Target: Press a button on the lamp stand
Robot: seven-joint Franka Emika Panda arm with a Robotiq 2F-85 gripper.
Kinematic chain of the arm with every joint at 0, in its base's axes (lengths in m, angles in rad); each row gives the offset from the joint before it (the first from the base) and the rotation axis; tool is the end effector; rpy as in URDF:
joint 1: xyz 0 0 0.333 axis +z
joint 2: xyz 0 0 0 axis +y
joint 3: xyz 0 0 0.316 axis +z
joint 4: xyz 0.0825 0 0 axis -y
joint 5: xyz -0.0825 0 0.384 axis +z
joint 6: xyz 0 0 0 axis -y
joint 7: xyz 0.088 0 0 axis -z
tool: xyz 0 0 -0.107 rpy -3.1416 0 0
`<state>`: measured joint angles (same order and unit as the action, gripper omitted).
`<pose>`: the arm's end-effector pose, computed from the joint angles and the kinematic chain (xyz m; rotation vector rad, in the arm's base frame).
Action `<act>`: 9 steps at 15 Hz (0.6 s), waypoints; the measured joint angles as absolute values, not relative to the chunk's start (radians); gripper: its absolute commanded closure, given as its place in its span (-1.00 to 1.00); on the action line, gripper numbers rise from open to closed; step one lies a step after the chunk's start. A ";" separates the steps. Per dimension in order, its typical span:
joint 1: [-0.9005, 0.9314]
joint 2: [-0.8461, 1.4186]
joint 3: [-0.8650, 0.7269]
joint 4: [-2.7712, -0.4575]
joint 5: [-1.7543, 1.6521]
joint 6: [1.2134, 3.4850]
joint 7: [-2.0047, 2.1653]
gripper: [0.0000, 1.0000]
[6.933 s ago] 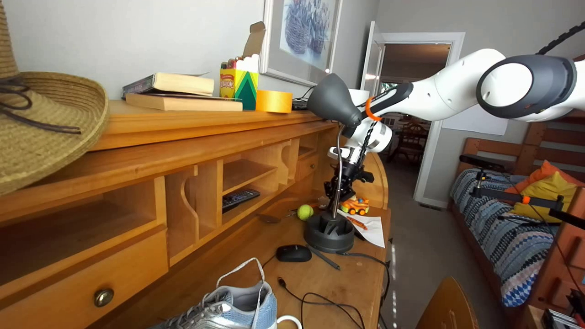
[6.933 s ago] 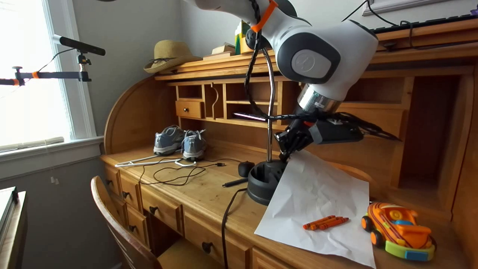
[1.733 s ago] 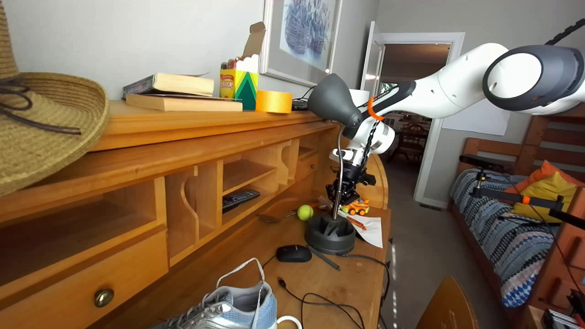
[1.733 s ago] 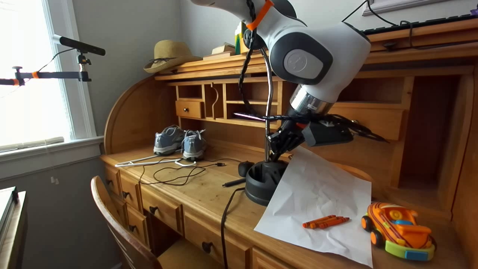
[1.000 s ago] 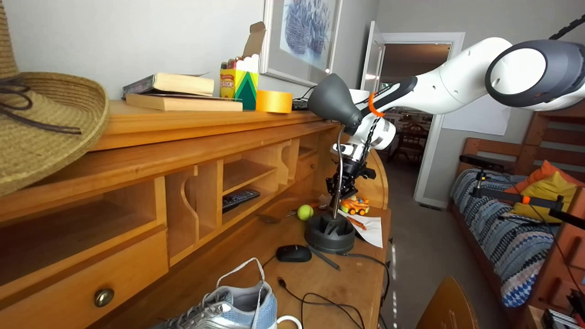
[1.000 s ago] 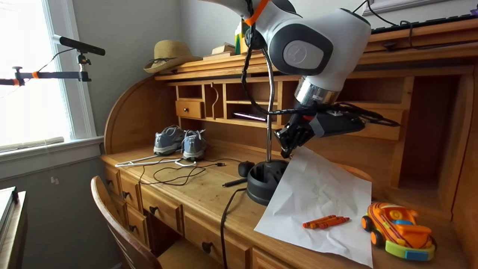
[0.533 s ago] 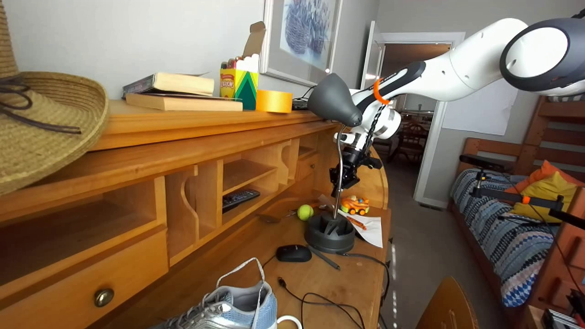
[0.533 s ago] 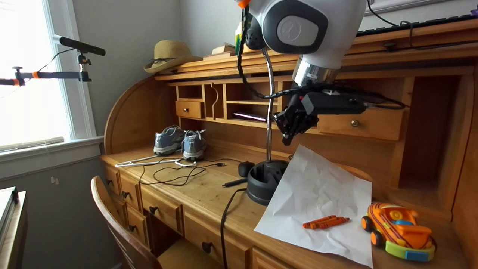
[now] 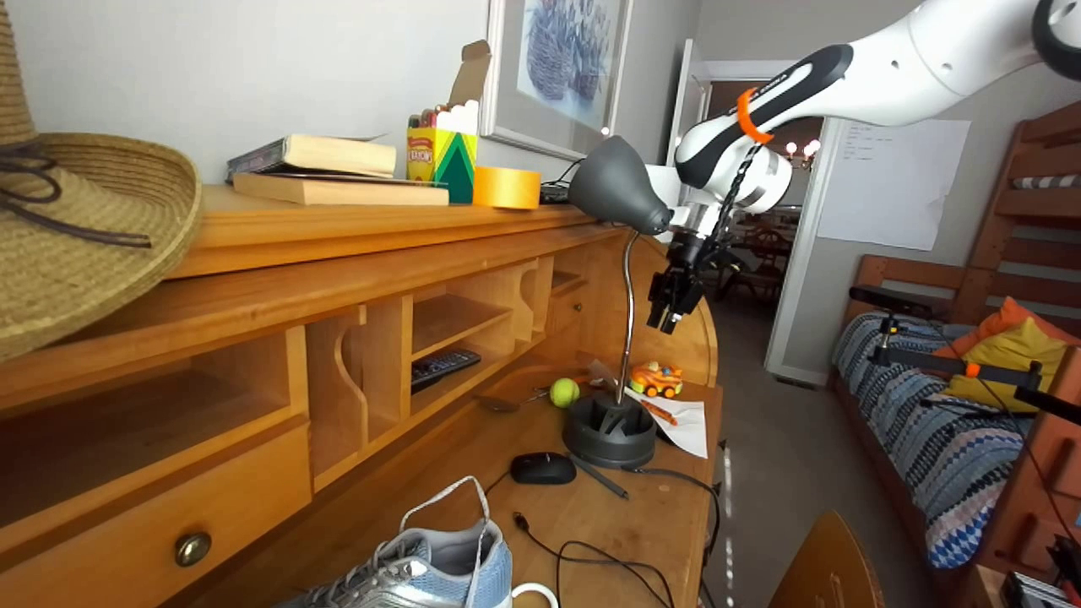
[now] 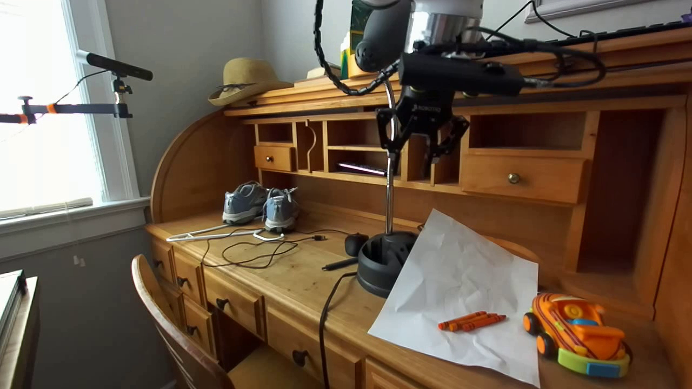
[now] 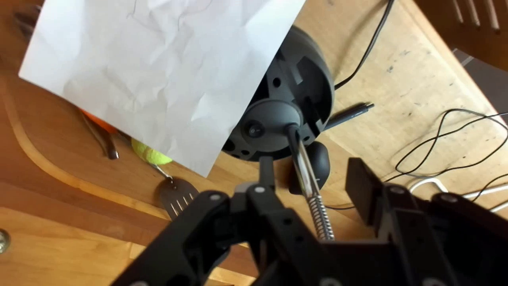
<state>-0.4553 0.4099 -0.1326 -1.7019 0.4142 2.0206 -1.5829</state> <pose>0.5611 -0.3360 0.3534 -2.6704 -1.1382 -0.3465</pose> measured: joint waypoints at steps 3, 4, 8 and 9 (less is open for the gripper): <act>-0.427 0.301 -0.189 -1.801 0.318 2.021 -1.440 -1.00; -0.421 0.267 -0.206 -1.831 0.276 2.022 -1.397 -1.00; -0.401 0.135 -0.243 -1.935 0.169 2.021 -1.250 -0.99; -0.392 0.103 -0.243 -1.954 0.170 2.025 -1.209 -1.00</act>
